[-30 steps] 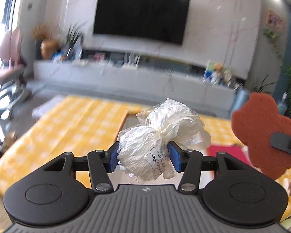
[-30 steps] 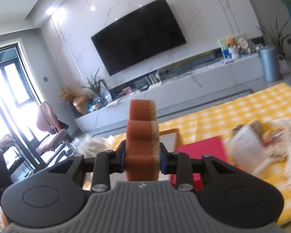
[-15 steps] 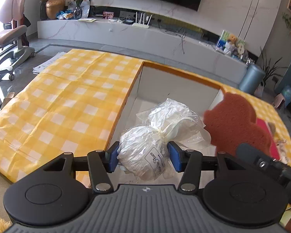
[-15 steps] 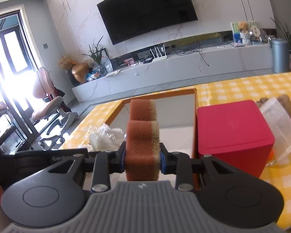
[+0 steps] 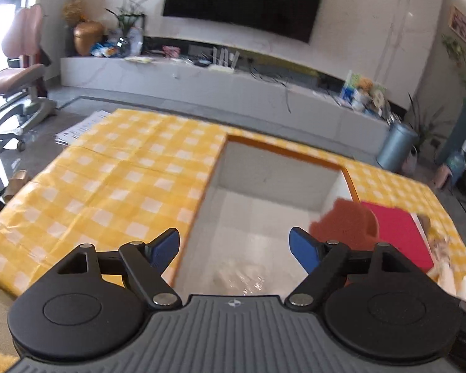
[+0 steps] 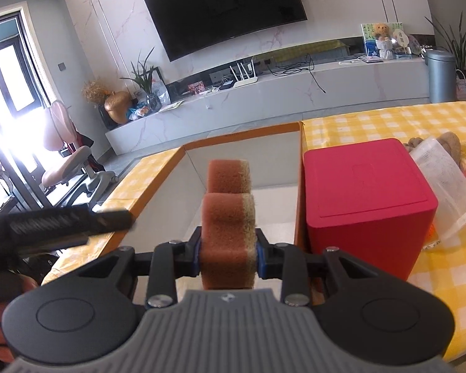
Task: Organize soft objects
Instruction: 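Open the left tool to drop the white bundle into the box, then lower the sponge into the box and open the right tool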
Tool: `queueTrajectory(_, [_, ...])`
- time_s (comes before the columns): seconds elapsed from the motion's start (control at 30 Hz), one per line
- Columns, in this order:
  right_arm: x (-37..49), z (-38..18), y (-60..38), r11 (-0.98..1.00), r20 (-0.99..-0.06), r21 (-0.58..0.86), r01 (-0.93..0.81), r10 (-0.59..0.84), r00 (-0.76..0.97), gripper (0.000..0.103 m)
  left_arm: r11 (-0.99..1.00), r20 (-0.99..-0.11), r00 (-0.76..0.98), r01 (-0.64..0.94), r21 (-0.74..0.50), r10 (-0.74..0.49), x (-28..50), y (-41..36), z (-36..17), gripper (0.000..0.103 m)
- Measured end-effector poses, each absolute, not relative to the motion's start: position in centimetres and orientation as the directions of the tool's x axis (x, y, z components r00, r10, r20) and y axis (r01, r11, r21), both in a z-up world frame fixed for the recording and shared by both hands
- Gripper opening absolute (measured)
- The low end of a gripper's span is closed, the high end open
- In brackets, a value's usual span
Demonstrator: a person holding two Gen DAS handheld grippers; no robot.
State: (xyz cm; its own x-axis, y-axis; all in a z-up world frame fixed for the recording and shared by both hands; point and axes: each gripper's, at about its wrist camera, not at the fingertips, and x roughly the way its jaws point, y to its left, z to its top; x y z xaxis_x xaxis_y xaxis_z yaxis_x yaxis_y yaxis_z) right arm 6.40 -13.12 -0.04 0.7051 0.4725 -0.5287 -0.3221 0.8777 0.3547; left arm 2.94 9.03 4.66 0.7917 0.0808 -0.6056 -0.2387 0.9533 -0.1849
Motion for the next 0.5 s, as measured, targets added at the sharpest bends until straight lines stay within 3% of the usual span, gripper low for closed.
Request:
queueTrajectory(0.3, [6.5,-0.4,-12.1,0.883,-0.540,0.333,-0.331,0.466,0.701,0.031,0.950,-0.584,0.809,-0.234,-0.208,0.072,3.1,10.0,4.9,0.094])
queueTrajectory(0.5, [6.8,-1.6,-10.8,0.889,-0.565,0.315,-0.334,0.458,0.687,0.031,0.960,-0.593,0.799,-0.232,-0.158,0.096,3.4,9.9,4.4,0.094])
